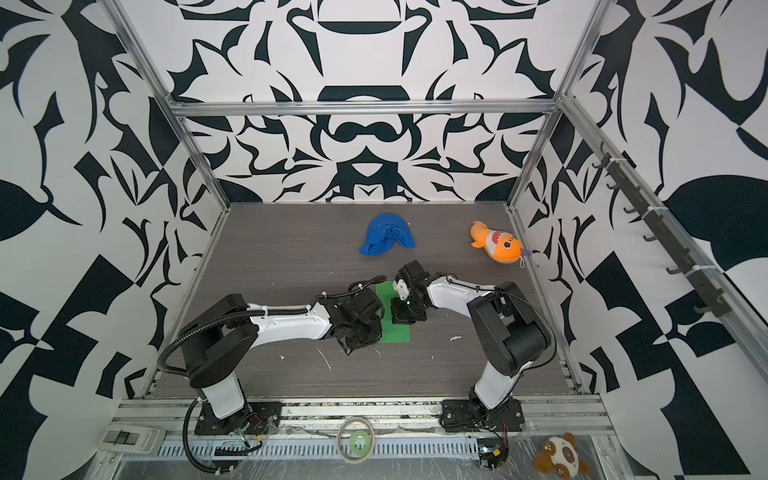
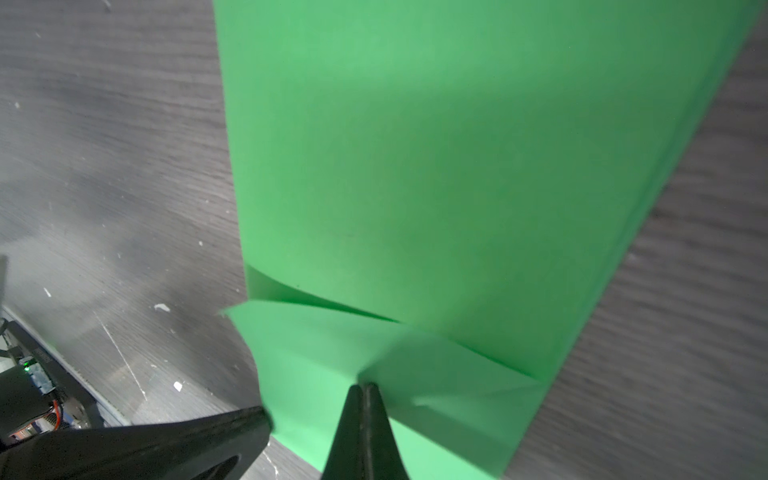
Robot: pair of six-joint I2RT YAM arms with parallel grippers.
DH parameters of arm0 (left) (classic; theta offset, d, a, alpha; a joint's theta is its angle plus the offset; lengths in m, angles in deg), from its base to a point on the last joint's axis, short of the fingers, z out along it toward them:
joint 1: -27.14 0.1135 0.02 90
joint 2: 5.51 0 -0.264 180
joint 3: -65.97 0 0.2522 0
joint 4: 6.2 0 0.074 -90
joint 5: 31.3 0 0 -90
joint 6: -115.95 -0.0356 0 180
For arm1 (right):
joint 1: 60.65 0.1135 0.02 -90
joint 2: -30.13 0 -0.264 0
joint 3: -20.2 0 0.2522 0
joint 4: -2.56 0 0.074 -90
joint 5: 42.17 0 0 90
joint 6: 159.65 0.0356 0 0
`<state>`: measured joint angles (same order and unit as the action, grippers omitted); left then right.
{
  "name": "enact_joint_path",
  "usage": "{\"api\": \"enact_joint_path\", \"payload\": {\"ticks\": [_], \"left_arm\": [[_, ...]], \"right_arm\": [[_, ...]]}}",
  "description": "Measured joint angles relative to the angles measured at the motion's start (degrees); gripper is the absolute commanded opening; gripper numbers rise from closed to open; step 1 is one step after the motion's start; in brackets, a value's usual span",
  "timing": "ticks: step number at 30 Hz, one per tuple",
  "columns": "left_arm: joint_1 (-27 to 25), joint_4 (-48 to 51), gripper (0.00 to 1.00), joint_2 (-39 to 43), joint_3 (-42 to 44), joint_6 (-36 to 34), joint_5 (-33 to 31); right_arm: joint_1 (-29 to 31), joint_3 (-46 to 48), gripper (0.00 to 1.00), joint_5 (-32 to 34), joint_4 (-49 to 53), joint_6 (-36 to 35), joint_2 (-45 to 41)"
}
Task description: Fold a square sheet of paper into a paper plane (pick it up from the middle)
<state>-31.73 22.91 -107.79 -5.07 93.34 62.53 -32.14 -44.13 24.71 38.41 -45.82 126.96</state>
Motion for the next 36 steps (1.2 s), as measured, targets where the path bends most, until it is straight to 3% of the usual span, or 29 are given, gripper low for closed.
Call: {"api": "enact_joint_path", "payload": {"ticks": [12, 19, 27, 36], "left_arm": [[0.04, 4.39, 0.04, 2.54, -3.89, -2.95, -1.53], [0.04, 2.91, 0.02, -2.19, -7.61, -3.15, -0.59], [0.04, 4.15, 0.01, -4.72, -7.17, -2.29, -0.61], [0.04, 4.74, 0.02, -1.53, -3.34, -1.6, 0.81]], "right_arm": [[0.09, -0.07, 0.0, -0.07, 0.07, 0.24, 0.13], [0.07, -0.09, 0.0, -0.59, 0.04, 0.46, 0.33], [0.07, -0.09, 0.0, -0.66, 0.02, 0.48, 0.35], [0.09, -0.09, 0.0, -0.7, -0.33, 0.5, 0.37]]}}
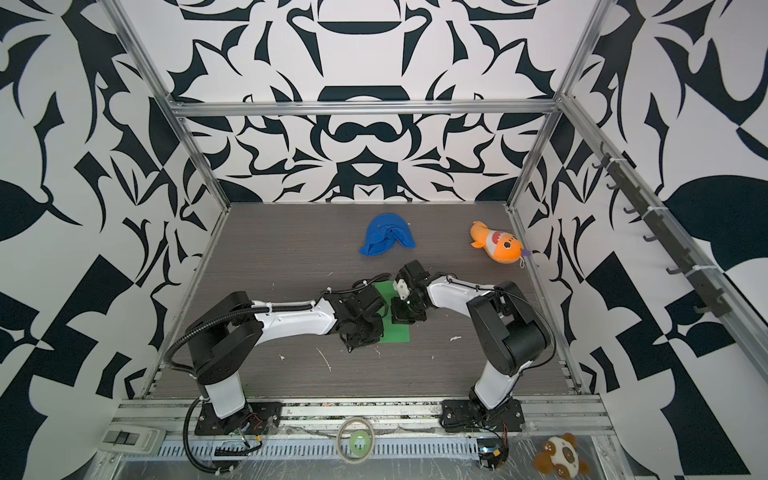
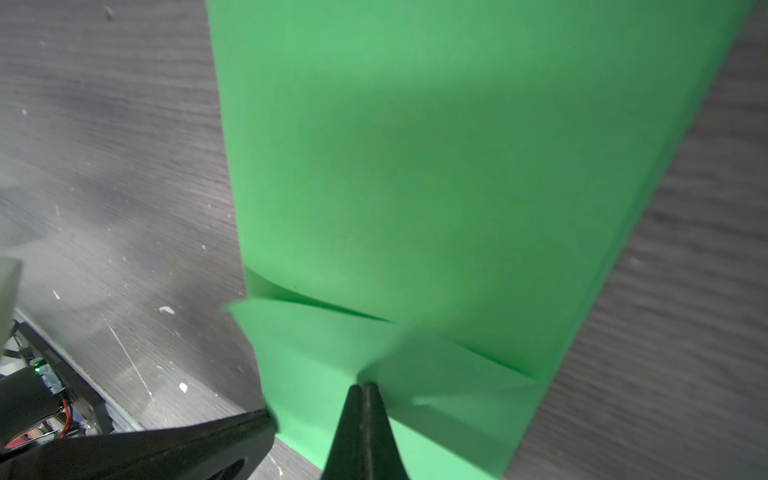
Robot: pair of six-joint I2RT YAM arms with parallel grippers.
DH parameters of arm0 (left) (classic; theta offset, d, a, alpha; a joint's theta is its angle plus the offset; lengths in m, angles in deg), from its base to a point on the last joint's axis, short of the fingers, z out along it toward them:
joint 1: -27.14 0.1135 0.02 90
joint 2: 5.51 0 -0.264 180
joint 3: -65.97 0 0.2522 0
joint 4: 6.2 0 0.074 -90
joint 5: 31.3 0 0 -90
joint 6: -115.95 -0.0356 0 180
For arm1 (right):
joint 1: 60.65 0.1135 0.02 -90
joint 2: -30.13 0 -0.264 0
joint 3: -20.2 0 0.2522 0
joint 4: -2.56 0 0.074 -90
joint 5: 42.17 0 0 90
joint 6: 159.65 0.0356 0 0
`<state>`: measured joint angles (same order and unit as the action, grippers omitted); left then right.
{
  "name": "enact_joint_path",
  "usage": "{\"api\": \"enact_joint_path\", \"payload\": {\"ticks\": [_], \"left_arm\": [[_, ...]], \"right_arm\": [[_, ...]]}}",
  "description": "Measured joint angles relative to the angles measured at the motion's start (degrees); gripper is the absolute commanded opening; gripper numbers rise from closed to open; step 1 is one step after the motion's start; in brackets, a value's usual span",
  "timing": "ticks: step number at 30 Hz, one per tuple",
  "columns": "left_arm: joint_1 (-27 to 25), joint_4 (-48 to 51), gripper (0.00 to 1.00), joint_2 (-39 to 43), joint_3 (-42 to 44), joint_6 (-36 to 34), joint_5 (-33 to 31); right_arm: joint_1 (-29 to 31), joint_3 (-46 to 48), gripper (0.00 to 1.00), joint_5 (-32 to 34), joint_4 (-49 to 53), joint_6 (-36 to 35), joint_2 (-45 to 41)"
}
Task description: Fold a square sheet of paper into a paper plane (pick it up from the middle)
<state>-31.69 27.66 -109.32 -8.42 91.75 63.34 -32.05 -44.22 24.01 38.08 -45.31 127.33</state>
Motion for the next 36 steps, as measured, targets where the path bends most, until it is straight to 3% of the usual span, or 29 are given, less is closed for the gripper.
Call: {"api": "enact_joint_path", "payload": {"ticks": [7, 11, 21, 28, 36], "left_arm": [[1.33, 2.01, 0.08, 4.5, 1.03, -1.36, -0.42], [4.31, 0.04, 0.2, 7.54, 1.05, -2.38, -1.53], [8.46, -7.19, 0.39, 5.73, 1.05, -5.35, -1.57], [8.44, -10.49, 0.47, 4.74, 2.03, -7.78, -0.26], [8.44, -11.52, 0.41, 1.92, 2.03, -11.39, 0.7]], "right_arm": [[0.0, 0.02, 0.01, -0.22, -0.94, 0.5, -0.09], [0.0, 0.37, 0.14, -0.31, -2.99, 2.25, -1.55], [-2.25, 8.7, 0.51, 0.17, -13.77, 9.66, -16.0], [-4.22, 15.06, 0.55, 0.92, -16.72, 13.77, -16.79], [-4.26, 17.4, 0.55, -0.26, -21.7, 17.97, -16.76]]}}
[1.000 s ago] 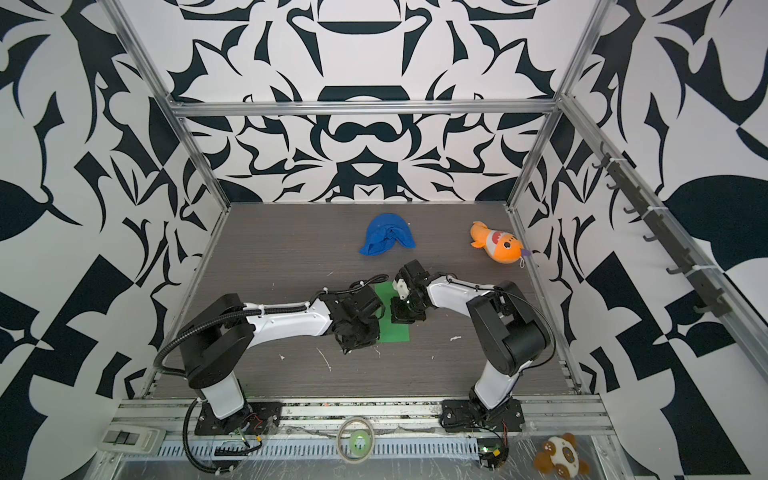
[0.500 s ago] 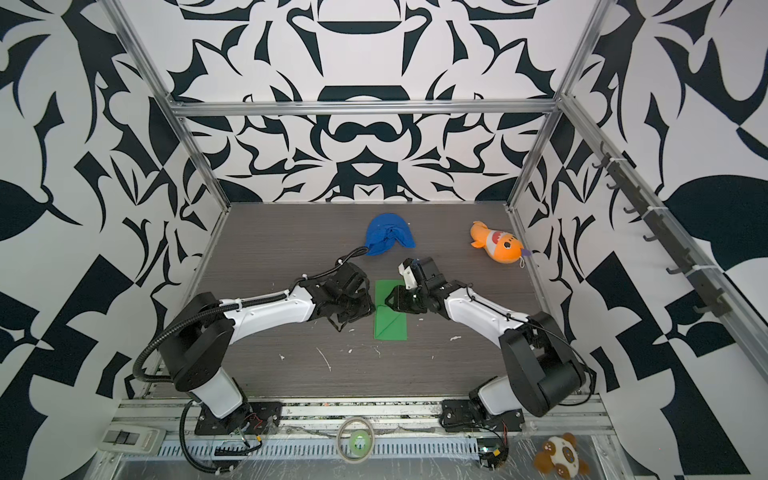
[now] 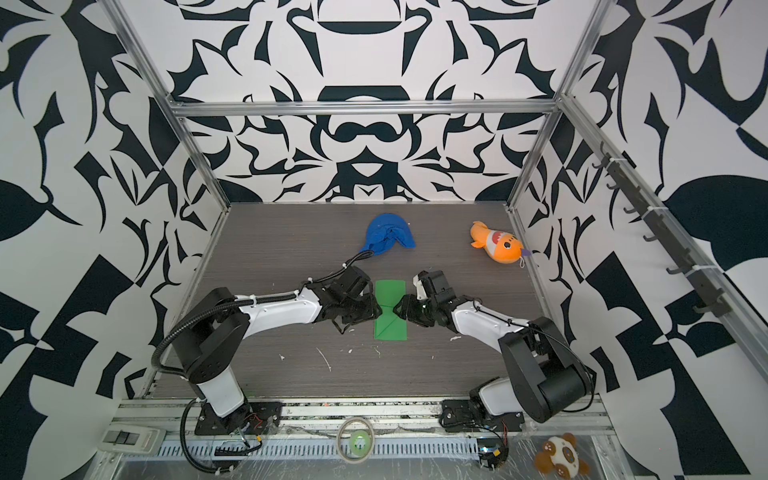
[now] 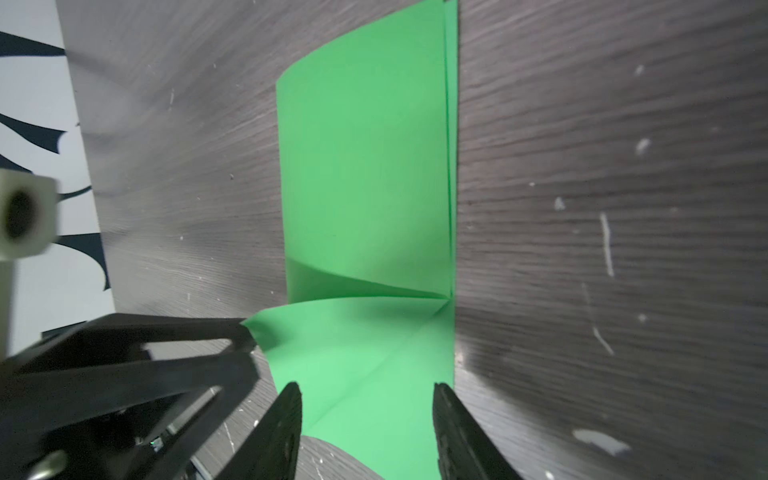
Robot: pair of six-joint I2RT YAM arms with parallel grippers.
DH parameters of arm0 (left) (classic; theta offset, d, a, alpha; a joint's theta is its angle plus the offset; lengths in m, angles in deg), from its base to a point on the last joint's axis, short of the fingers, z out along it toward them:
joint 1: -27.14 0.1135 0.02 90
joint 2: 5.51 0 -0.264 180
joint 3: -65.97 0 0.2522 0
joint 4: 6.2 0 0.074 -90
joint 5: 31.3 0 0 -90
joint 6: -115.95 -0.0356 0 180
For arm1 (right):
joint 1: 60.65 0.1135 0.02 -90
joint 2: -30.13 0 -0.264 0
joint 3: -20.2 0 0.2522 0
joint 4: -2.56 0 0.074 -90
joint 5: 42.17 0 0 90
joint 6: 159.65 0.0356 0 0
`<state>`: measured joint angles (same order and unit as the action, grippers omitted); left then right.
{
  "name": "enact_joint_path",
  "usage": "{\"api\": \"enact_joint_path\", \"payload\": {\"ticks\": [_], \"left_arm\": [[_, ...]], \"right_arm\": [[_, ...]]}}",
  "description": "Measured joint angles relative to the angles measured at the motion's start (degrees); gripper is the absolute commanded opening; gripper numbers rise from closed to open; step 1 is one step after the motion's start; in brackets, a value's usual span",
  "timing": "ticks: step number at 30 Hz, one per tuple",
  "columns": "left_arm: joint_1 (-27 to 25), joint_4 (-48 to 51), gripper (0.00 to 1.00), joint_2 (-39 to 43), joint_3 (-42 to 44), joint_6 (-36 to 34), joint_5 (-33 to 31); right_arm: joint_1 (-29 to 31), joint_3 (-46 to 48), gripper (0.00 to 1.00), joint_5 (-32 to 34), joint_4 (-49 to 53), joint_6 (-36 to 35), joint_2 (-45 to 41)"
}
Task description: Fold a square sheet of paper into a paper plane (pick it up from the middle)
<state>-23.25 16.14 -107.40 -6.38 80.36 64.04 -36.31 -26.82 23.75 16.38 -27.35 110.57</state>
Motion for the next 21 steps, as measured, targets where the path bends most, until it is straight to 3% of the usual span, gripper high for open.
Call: {"api": "enact_joint_path", "payload": {"ticks": [9, 21], "left_arm": [[0.0, 3.26, 0.21, -3.34, -2.08, -0.76, -0.94], [0.0, 6.23, 0.14, -5.03, -4.72, -0.42, -1.9]], "right_arm": [[-0.31, 1.44, 0.52, -2.21, -5.79, 4.11, 2.14], [-0.74, 2.69, 0.49, -3.06, -9.7, 7.13, 5.03]]}}
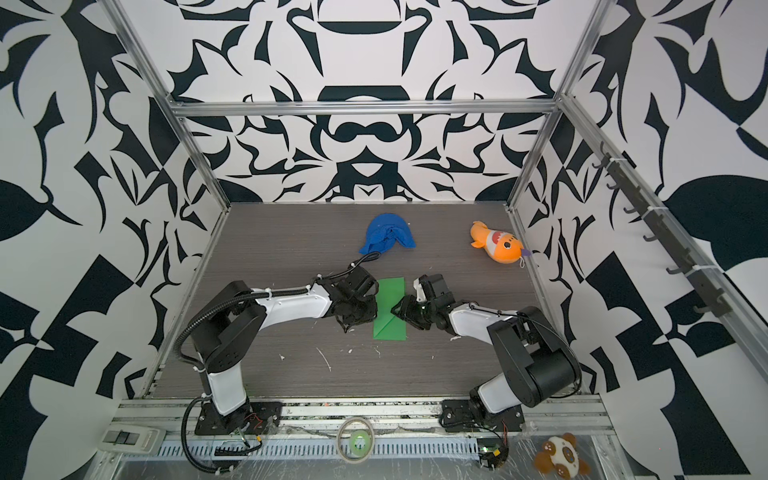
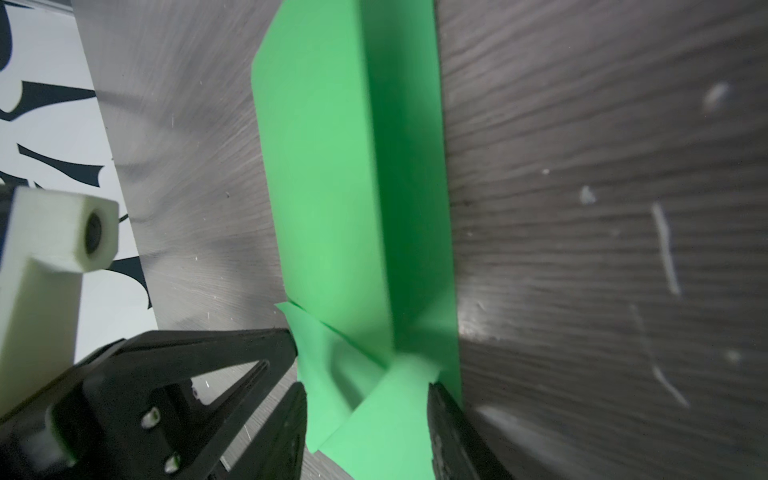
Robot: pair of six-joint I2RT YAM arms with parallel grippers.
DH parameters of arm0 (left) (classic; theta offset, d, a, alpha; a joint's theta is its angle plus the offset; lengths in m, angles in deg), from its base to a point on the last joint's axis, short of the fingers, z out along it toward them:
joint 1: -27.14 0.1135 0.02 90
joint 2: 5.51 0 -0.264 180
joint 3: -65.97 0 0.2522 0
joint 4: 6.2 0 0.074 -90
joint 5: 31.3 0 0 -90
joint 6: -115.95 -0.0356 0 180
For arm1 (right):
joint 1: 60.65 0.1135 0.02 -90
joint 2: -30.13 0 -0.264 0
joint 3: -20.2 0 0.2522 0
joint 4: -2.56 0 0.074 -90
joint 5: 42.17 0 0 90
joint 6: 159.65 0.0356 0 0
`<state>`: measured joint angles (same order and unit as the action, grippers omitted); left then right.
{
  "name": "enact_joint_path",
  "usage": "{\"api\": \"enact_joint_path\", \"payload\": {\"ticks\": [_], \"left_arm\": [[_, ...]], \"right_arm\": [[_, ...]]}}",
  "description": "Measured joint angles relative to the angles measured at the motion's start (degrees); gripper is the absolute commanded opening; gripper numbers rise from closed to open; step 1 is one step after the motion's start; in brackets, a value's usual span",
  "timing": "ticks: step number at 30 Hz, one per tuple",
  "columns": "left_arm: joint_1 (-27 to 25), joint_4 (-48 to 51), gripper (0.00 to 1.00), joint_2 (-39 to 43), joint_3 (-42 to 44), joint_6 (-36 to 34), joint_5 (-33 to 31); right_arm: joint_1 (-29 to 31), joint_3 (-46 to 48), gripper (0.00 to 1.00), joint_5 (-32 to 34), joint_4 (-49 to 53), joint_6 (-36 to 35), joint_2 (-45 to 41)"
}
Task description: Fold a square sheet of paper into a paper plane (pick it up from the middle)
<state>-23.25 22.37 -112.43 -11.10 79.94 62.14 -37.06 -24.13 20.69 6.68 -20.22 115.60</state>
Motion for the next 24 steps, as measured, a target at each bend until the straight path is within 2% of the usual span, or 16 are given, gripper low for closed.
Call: {"api": "enact_joint_path", "payload": {"ticks": [16, 24], "left_arm": [[0.0, 0.17, 0.14, -0.07, -0.11, 0.22, -0.02], [0.0, 1.14, 0.17, 0.61, -0.04, 0.63, -0.9]], "right_arm": [[0.07, 0.24, 0.24, -5.53, -9.77, 1.79, 4.61], [0.9, 1.2, 0.04, -6.34, -13.05, 2.29, 4.9]]}}
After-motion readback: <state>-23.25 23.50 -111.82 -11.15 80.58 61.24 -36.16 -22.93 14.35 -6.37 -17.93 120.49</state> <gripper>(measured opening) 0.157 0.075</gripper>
